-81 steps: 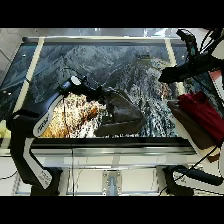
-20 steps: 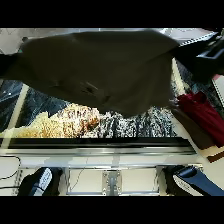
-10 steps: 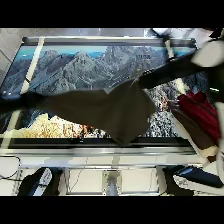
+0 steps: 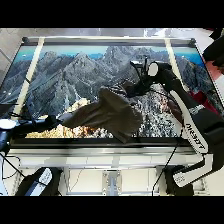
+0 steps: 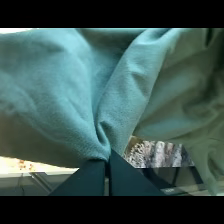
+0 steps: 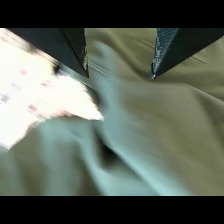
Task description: Fold the shirts.
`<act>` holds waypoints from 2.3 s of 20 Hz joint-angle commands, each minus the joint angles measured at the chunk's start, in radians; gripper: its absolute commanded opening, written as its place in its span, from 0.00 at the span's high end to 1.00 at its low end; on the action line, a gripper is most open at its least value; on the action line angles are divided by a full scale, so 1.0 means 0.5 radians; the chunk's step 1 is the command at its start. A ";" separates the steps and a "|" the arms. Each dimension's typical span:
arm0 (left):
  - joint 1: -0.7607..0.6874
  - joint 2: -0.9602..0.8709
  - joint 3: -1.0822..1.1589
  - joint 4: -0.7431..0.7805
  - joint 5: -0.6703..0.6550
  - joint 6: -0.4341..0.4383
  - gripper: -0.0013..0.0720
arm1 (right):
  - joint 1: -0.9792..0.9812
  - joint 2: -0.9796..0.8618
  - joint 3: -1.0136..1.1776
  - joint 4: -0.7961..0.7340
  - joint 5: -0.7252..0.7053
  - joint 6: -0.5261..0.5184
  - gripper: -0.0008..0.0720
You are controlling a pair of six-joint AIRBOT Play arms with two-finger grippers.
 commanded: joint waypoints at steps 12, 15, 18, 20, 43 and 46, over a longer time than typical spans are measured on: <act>0.002 -0.008 -0.045 0.014 0.062 0.001 0.97 | -0.729 0.479 -1.278 0.957 -0.167 -0.435 0.37; 0.002 -0.008 -0.045 0.014 0.062 0.001 0.97 | -0.729 0.469 -1.497 1.105 -0.424 -0.539 0.37; 0.002 -0.008 -0.045 0.014 0.063 0.001 0.97 | -0.729 0.450 -1.522 1.080 -0.523 -0.562 0.37; 0.002 -0.008 -0.045 0.013 0.063 0.001 0.97 | -0.729 0.436 -1.523 1.063 -0.588 -0.558 0.37; 0.471 0.633 1.131 0.218 -0.182 -0.001 0.97 | -0.543 1.825 -0.453 0.949 0.406 -0.296 0.97; 0.211 0.616 1.582 0.601 -0.213 -0.019 0.97 | -0.543 2.049 0.082 0.530 0.291 -0.100 0.97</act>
